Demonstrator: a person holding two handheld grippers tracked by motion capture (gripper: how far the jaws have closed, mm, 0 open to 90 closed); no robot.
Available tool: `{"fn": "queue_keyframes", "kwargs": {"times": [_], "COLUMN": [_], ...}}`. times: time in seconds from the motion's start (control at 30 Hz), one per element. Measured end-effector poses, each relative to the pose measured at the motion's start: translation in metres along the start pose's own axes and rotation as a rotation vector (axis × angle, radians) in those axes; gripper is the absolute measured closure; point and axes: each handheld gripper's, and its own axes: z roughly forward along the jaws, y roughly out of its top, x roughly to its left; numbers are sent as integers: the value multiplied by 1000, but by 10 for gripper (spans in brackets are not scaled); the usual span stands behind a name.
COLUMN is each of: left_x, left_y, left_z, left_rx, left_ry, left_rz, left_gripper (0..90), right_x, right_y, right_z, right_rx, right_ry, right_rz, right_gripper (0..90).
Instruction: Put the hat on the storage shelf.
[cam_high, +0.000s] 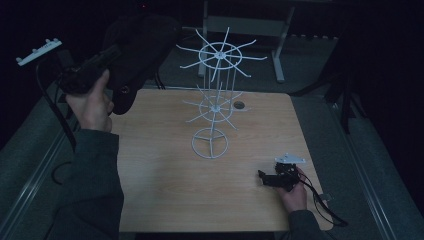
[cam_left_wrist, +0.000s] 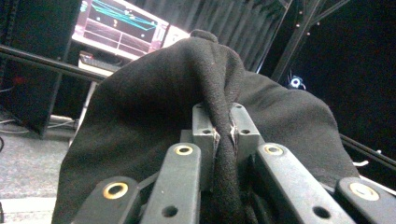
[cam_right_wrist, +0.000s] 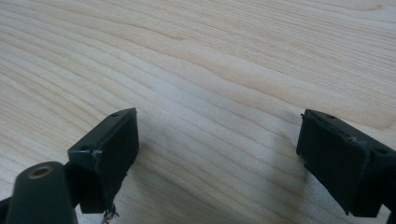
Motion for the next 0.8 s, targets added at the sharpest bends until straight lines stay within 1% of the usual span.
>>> {"fn": "queue_keyframes", "kwargs": {"times": [0.47, 0.8], "left_x": [-7, -9], "left_y": [-3, -7], "left_z": [9, 12], "left_rx": [10, 22], "left_ry": [-33, -41], "left_rz": [8, 10], "left_gripper": [849, 849], "right_x": [0, 0], "right_y": [0, 0], "right_z": [0, 0], "right_rx": [1, 1], "right_ry": [0, 0], "right_rz": [-1, 1], "right_gripper": [126, 126]}}
